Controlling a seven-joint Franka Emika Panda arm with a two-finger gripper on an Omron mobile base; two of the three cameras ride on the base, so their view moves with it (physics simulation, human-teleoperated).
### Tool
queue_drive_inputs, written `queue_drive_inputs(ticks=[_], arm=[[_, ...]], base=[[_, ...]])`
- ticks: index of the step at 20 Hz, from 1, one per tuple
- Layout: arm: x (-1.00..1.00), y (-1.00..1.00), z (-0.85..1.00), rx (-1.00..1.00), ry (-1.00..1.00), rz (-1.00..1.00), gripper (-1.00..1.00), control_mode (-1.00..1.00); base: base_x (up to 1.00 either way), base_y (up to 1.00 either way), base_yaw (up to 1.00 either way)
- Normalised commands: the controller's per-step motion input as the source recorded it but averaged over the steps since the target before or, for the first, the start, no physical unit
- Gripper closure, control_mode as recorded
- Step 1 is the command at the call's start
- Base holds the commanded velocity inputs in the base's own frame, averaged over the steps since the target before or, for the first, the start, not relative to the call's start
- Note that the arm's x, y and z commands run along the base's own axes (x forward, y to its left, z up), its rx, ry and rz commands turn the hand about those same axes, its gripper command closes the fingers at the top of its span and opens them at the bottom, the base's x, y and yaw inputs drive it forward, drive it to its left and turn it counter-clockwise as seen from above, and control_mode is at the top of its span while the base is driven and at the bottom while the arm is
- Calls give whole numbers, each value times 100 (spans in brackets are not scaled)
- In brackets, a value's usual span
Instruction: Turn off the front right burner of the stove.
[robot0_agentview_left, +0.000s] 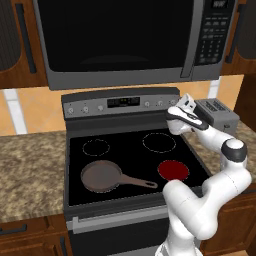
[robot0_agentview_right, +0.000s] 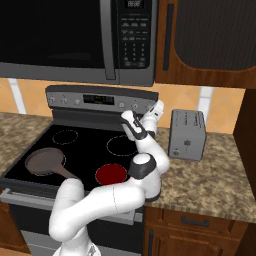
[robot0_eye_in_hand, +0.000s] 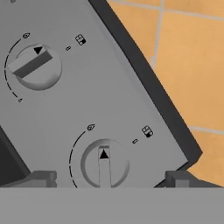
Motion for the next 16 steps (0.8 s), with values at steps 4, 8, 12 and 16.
queue_drive_inputs(ticks=[4, 8, 12, 16], arm=[[4, 22, 0, 0, 0, 0, -100, -100], [0, 7, 0, 0, 0, 0, -100, -100], [7, 2, 0, 0, 0, 0, -100, -100], [14, 0, 0, 0, 0, 0, 100, -100]], base=[[0, 0, 0], [0, 0, 0], [0, 0, 0], [0, 0, 0]])
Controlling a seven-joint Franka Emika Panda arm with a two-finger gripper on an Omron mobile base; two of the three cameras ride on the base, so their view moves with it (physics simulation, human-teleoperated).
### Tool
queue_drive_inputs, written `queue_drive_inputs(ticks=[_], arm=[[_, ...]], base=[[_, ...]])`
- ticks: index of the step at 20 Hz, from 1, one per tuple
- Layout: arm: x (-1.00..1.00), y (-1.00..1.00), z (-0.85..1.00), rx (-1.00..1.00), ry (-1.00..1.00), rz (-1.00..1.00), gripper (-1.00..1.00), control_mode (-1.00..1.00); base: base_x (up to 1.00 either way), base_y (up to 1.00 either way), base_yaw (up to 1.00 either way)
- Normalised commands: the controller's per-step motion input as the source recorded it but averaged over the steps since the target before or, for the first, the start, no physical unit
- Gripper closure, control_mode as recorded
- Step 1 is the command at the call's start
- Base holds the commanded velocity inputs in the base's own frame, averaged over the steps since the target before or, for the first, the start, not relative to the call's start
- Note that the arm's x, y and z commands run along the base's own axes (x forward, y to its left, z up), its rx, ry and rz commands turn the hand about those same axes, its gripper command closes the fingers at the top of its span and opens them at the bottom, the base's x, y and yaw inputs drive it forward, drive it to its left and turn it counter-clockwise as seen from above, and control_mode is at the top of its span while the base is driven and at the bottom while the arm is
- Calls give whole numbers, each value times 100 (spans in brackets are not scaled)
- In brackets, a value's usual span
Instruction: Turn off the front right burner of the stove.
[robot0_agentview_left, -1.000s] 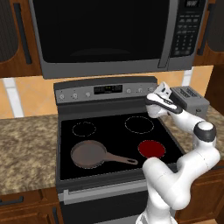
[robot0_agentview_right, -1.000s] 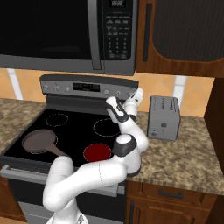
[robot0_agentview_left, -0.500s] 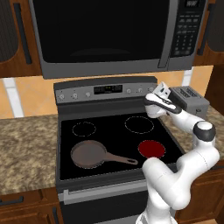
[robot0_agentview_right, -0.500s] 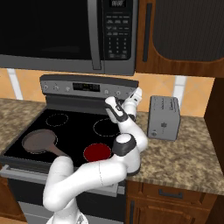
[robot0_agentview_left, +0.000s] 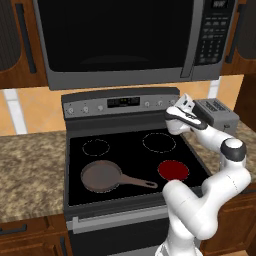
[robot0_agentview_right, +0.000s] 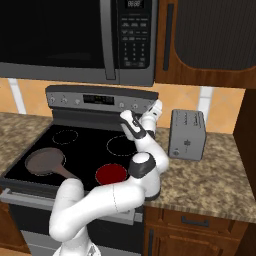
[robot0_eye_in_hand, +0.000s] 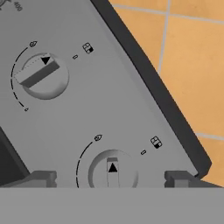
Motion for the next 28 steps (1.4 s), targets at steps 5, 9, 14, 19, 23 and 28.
queue_drive_inputs(ticks=[5, 9, 14, 19, 23, 28], arm=[[0, 0, 0, 0, 0, 0, 100, -100], [0, 0, 0, 0, 0, 0, 100, -100], [10, 0, 0, 7, 0, 0, 100, -100], [4, 0, 0, 18, 0, -9, 100, -100], [0, -9, 0, 36, 0, -15, 100, -100], [0, -19, 0, 47, 0, -16, 100, -100]], base=[[0, 0, 0], [0, 0, 0], [0, 0, 0], [0, 0, 0], [0, 0, 0], [0, 0, 0]])
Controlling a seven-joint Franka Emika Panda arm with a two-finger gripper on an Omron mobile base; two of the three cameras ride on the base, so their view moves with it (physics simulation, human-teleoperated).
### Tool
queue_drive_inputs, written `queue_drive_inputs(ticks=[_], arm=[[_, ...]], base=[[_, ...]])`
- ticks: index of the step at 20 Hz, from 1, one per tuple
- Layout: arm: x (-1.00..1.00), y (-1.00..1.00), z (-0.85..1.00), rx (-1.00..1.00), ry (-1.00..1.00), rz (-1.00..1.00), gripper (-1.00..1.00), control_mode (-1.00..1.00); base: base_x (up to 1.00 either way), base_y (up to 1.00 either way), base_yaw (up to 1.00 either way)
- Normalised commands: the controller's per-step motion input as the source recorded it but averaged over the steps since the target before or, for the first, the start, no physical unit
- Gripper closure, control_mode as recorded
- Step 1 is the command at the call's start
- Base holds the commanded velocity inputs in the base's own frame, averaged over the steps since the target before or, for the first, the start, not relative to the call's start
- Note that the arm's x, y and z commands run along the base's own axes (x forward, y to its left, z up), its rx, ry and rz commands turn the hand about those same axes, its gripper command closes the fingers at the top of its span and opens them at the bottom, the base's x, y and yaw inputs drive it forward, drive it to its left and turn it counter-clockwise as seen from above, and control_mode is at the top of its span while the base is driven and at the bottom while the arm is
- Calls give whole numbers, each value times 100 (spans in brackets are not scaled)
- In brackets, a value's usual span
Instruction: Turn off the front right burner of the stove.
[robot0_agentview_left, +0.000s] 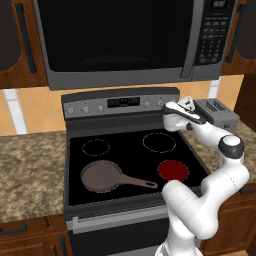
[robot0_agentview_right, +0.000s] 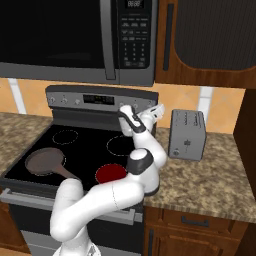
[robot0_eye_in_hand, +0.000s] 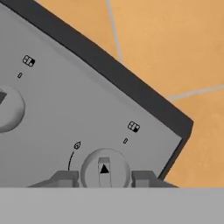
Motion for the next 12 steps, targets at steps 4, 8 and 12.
queue_drive_inputs(ticks=[4, 8, 12], arm=[[0, -31, 0, 56, 0, -15, 100, -100], [0, -29, 0, 63, 0, -13, 100, -100], [0, -31, 0, 66, 0, -12, 100, -100]], base=[[0, 0, 0], [0, 0, 0], [0, 0, 0]])
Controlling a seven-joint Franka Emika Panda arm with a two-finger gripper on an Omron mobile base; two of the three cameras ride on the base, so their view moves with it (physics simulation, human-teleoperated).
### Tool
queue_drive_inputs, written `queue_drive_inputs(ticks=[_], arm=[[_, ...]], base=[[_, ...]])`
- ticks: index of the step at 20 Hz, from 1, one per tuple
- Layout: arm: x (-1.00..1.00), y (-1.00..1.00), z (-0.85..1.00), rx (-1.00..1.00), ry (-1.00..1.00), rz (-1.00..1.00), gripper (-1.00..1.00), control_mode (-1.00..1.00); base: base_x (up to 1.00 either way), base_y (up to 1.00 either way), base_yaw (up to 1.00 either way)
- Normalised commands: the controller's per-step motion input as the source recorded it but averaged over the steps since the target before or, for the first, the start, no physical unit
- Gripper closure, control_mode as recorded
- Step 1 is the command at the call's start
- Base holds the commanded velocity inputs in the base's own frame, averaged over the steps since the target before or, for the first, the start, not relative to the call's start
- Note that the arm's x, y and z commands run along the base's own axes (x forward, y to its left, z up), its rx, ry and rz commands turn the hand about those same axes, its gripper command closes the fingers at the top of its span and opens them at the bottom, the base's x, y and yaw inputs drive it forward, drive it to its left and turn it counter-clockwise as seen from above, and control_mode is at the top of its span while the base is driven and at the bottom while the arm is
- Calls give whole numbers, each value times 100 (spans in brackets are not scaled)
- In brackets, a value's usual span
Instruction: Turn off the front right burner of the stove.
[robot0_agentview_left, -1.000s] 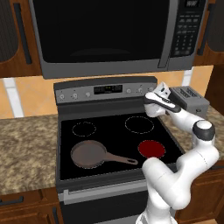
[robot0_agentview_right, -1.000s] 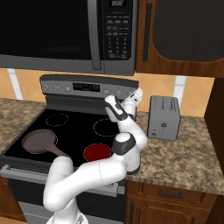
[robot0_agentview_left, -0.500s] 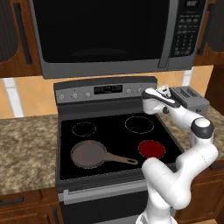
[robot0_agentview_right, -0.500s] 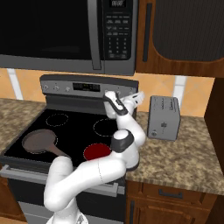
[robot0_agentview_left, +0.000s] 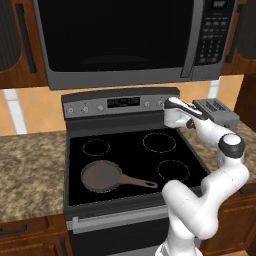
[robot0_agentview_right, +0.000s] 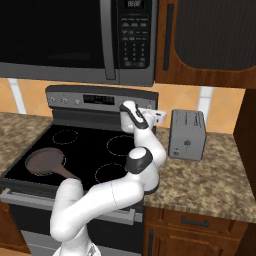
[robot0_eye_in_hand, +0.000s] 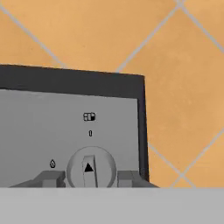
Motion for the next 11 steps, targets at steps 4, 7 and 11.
queue_drive_inputs(ticks=[4, 7, 11], arm=[[2, -25, 0, 69, 0, -15, 100, -100], [0, -20, 0, 68, 0, -16, 100, -100], [-1, -10, -7, 41, -2, -8, 100, -100]], base=[[0, 0, 0], [0, 0, 0], [0, 0, 0]])
